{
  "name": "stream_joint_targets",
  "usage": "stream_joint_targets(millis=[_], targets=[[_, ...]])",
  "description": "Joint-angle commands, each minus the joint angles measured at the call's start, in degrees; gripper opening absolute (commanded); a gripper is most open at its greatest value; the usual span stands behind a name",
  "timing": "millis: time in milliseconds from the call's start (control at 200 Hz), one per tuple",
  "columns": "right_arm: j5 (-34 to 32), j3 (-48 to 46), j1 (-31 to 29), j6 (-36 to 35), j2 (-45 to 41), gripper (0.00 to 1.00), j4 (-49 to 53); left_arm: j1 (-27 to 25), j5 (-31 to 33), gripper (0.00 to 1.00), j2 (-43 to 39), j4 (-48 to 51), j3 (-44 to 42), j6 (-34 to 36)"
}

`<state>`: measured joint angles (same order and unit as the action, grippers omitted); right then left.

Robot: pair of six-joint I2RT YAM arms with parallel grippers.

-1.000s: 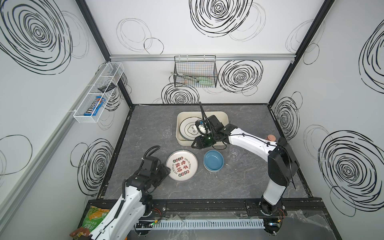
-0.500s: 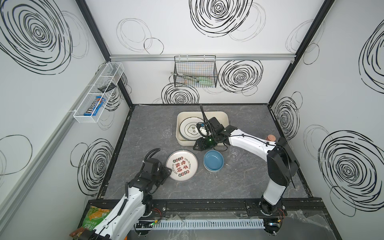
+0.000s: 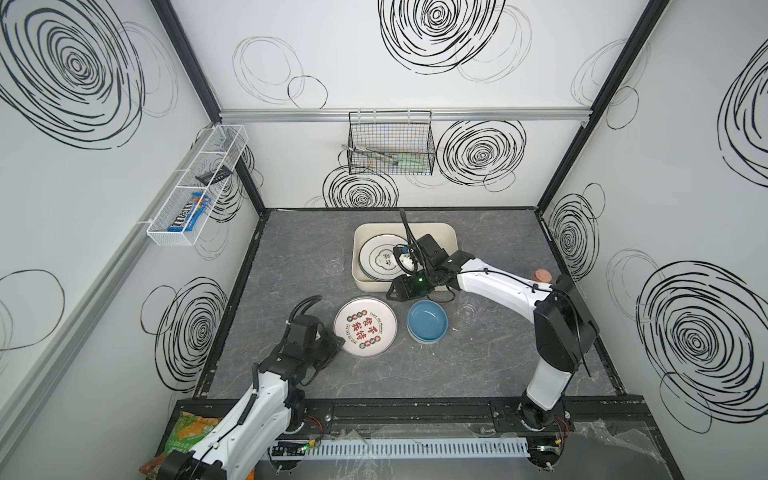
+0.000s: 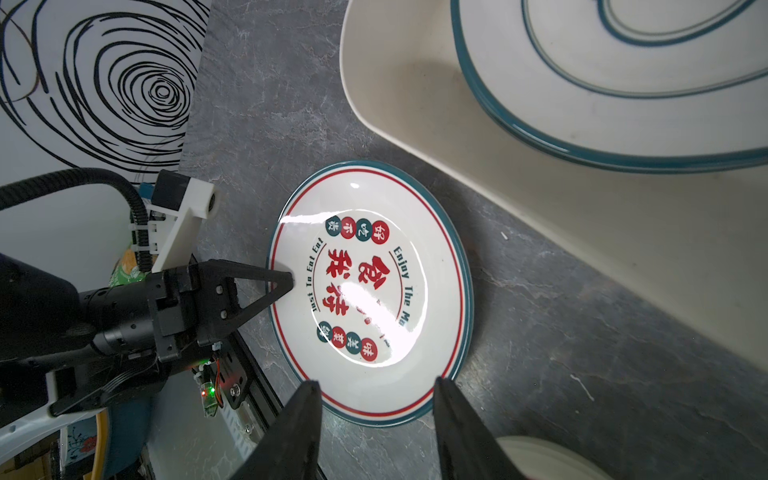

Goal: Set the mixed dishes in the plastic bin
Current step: 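Grip the red-lettered plate rim with the right gripper while the left pinches its edge, then tilt the red-lettered plate upright with the right gripper while the left steadies it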

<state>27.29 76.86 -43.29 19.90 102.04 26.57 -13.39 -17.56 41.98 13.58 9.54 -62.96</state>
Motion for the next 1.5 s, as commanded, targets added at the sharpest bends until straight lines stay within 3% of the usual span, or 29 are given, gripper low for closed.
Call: stream_joint_targets(millis=[0,95,115,910,1496], targets=[[-1.0,-0.2,-0.1,0.2,-2.2,0.49,-0.2,-0.1,2.1,0.06,-0.7,5.8,0.5,0.8],[-1.5,0.0,0.0,0.4,-2.6,0.49,-0.2,-0.1,2.0,0.04,-2.9,7.2,1.7,0.6],[-1.5,0.0,0.0,0.5,-2.7,0.49,-0.3,-0.1,2.0,0.00,-3.4,7.6,2.0,0.6],[1.4,-3.1,7.2,4.1,-9.7,0.49,-3.6,-1.2,3.8,0.00,-6.7,21.8,25.9,4.6],[8.7,-7.3,10.1,8.9,-11.0,0.50,-10.6,-3.4,-3.0,0.00,-2.0,4.6,27.6,0.8]])
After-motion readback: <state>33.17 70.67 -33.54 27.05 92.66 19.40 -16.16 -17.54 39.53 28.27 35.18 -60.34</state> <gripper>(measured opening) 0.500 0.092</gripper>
